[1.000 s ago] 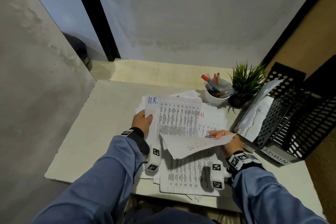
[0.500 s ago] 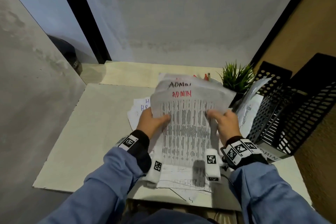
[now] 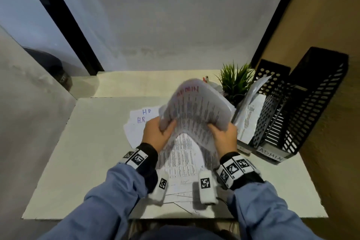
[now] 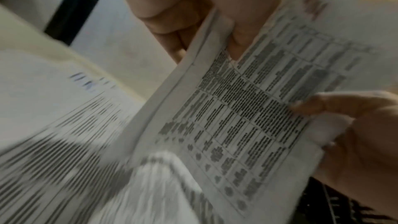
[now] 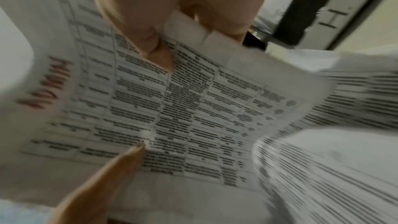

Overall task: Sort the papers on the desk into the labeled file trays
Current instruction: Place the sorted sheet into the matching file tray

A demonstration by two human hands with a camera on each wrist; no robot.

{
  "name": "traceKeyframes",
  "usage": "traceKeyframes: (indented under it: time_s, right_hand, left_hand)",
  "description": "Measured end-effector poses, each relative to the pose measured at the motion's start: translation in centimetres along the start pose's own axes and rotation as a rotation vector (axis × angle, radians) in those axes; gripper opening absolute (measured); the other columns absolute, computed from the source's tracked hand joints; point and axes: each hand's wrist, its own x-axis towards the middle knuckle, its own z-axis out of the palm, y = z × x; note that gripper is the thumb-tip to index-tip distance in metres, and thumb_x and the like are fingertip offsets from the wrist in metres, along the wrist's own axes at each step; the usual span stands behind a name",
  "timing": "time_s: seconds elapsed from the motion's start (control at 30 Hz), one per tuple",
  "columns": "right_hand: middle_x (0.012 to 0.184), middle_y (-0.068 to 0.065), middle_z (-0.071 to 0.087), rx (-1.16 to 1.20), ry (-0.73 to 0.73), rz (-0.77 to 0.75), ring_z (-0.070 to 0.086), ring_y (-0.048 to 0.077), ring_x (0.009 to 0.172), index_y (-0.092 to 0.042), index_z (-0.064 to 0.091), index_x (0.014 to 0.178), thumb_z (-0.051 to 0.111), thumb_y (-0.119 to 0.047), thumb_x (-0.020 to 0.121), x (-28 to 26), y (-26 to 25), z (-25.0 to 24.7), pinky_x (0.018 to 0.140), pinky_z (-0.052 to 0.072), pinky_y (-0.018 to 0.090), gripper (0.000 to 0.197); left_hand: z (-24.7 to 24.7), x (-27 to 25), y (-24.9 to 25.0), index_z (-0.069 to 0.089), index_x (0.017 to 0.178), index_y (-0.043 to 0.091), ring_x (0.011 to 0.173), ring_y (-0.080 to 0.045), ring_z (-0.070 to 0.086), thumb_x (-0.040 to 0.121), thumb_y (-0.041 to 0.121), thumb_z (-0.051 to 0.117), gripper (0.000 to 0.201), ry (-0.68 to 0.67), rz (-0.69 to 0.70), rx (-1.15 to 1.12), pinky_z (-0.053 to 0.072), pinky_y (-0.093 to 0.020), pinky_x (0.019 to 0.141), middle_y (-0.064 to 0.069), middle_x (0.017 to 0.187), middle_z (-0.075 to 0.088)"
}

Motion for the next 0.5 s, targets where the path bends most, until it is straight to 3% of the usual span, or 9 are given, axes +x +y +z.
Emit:
traceKeyframes:
  time_s: [0.03, 0.1, 0.2, 0.3, 0.37, 0.4, 0.43, 0.47, 0.5]
  right_hand:
    - [0.085, 0.003, 0.062, 0.025, 0.019, -0.032, 0.063, 0.003, 0.070, -0.008, 0.062, 0.091, 0.062, 0.009, 0.082, 0.6, -0.9, -0.5, 0.070, 0.054, 0.014, 0.019]
    - [0.076, 0.000, 0.062, 0.080, 0.077, -0.096, 0.060, -0.009, 0.056, -0.010, 0.061, 0.085, 0.062, 0.006, 0.083, 1.8, -2.6, -2.1, 0.054, 0.047, 0.005, 0.016]
    - [0.083, 0.002, 0.065, 0.018, 0.185, -0.259, 0.061, -0.003, 0.068, -0.007, 0.064, 0.095, 0.065, -0.002, 0.083, 3.8, -4.2, -6.6, 0.065, 0.049, 0.011, 0.013]
    - [0.095, 0.007, 0.061, -0.053, 0.438, -0.342, 0.056, 0.006, 0.080, -0.006, 0.063, 0.107, 0.060, -0.005, 0.086, 5.2, -4.4, -12.0, 0.074, 0.046, 0.010, 0.021]
    - [0.108, 0.012, 0.055, -0.181, 0.697, -0.352, 0.054, 0.017, 0.094, -0.006, 0.059, 0.112, 0.056, -0.004, 0.082, 5.7, -3.8, -15.4, 0.083, 0.043, 0.012, 0.031]
    - [0.116, 0.015, 0.051, -0.267, 0.788, -0.325, 0.050, 0.024, 0.105, -0.007, 0.057, 0.115, 0.055, -0.005, 0.079, 5.8, -3.4, -16.7, 0.091, 0.040, 0.020, 0.036]
    - [0.124, 0.017, 0.047, -0.343, 0.821, -0.258, 0.045, 0.029, 0.114, -0.008, 0.054, 0.120, 0.055, -0.007, 0.078, 6.0, -3.0, -17.8, 0.098, 0.036, 0.030, 0.042]
    - [0.130, 0.018, 0.043, -0.402, 0.793, -0.162, 0.041, 0.031, 0.121, -0.009, 0.050, 0.127, 0.056, -0.010, 0.079, 6.2, -2.6, -18.5, 0.102, 0.033, 0.035, 0.048]
    - [0.136, 0.017, 0.040, -0.450, 0.724, -0.063, 0.040, 0.032, 0.124, -0.009, 0.045, 0.133, 0.057, -0.012, 0.082, 6.5, -2.2, -19.0, 0.104, 0.033, 0.039, 0.053]
  left_hand:
    - [-0.1, 0.3, 1.2, 0.063, 0.076, 0.011, 0.055, -0.026, 0.058, 0.086, 0.039, 0.063, 0.030, 0.000, 0.039, 0.021, 0.053, -0.030, 0.055, -0.018, 0.068, 0.064]
    - [-0.2, 0.6, 4.2, 0.056, 0.059, 0.019, 0.040, -0.006, 0.041, 0.088, 0.030, 0.063, 0.031, -0.013, 0.155, 0.019, 0.039, -0.020, 0.047, 0.007, 0.047, 0.049]
    - [0.8, 0.0, 10.6, 0.045, 0.049, 0.034, 0.040, -0.001, 0.037, 0.089, 0.007, 0.061, 0.050, -0.048, 0.411, 0.001, 0.027, -0.009, 0.044, 0.014, 0.042, 0.045]
    - [3.8, -0.3, 14.7, 0.042, 0.048, 0.032, 0.040, -0.001, 0.037, 0.088, 0.004, 0.059, 0.052, -0.051, 0.588, -0.005, 0.024, -0.009, 0.042, 0.013, 0.040, 0.041]
    - [6.5, -0.6, 16.8, 0.060, 0.058, 0.016, 0.041, 0.006, 0.040, 0.086, -0.001, 0.058, 0.033, -0.059, 0.679, 0.006, 0.024, -0.004, 0.044, 0.015, 0.041, 0.038]
    - [7.9, -1.0, 17.7, 0.067, 0.072, 0.005, 0.044, 0.011, 0.042, 0.086, -0.003, 0.057, 0.019, -0.072, 0.711, 0.013, 0.025, -0.002, 0.046, 0.013, 0.045, 0.045]
    - [9.3, -1.3, 18.5, 0.070, 0.087, 0.001, 0.048, 0.013, 0.046, 0.086, -0.001, 0.055, 0.016, -0.097, 0.734, 0.016, 0.027, 0.000, 0.049, 0.009, 0.053, 0.054]
    - [10.8, -1.4, 19.0, 0.071, 0.101, 0.004, 0.055, 0.010, 0.052, 0.085, 0.003, 0.051, 0.025, -0.134, 0.737, 0.033, 0.033, -0.001, 0.055, 0.003, 0.065, 0.064]
    - [12.3, -1.5, 19.3, 0.068, 0.113, 0.009, 0.066, 0.002, 0.060, 0.083, 0.008, 0.046, 0.037, -0.178, 0.723, 0.061, 0.044, -0.009, 0.062, -0.002, 0.081, 0.071]
